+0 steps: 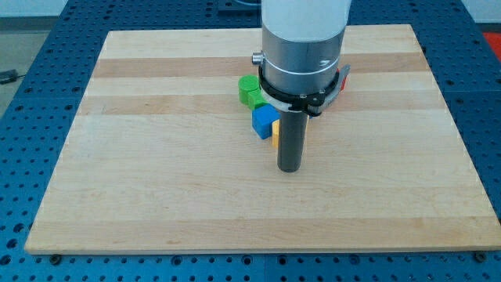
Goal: Touch the bottom of yellow hexagon blue cube and green circle
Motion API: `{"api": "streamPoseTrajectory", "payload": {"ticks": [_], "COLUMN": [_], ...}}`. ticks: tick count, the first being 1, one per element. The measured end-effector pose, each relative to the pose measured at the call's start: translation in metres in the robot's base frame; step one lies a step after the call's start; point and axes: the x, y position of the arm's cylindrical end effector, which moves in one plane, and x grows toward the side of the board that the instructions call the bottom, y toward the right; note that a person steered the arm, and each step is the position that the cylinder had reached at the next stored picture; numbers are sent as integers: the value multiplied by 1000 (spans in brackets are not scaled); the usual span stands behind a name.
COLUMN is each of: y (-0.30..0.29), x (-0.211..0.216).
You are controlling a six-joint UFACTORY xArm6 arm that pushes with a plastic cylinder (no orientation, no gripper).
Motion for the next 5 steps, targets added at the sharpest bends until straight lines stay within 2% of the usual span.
{"api": "streamPoseTrajectory", "payload": {"ticks": [5], "y": [0], "x": [-26]}}
